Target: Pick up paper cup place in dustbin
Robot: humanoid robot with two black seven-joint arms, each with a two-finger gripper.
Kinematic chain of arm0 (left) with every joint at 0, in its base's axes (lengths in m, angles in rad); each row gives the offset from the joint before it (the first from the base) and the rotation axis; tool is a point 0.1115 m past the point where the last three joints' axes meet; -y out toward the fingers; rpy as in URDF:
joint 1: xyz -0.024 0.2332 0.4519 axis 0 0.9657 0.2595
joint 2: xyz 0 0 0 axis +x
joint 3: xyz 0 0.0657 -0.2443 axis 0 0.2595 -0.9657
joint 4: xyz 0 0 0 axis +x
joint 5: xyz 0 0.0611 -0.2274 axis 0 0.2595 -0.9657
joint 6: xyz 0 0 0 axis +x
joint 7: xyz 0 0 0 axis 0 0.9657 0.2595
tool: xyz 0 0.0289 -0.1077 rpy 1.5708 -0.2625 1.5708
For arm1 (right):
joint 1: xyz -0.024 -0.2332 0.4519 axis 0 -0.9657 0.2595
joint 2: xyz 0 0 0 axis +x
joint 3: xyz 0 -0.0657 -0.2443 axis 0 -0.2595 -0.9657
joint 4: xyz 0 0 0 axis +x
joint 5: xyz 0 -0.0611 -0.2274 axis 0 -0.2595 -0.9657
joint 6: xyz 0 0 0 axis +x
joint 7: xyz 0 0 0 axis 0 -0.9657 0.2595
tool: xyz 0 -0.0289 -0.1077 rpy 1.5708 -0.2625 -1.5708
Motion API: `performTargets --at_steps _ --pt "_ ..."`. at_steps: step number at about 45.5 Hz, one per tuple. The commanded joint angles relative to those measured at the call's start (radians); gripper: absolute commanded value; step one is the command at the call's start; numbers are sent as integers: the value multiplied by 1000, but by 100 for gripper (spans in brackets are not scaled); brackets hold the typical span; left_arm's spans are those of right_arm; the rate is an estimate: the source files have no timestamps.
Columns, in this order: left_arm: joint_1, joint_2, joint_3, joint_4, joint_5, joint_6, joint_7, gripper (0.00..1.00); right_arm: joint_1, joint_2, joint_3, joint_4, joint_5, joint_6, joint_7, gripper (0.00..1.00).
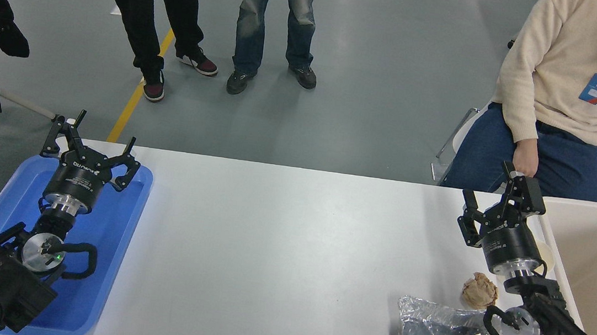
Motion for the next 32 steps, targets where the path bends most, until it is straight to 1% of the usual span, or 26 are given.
performTargets --at_steps 1,5,12,22,28,32 --pt "0 -1 0 0 0 0 0 100 163 -210 -341 -2 175 13 0 100" --pt "0 -1 -2 0 0 0 2 100 272 -273 -516 1 192 18 0 100" --pt "-1 -3 0 0 0 0 2 100 449 -330 -873 0 192 16 0 100" --pt "-1 -3 0 0 0 0 2 100 731 -356 -1378 13 195 19 0 100" --pt "-1 -3 0 -2 0 0 2 100 906 -356 -1617 26 193 22 0 100" --pt "-1 -3 0 0 0 0 2 100 998 -344 -1770 53 195 53 0 100"
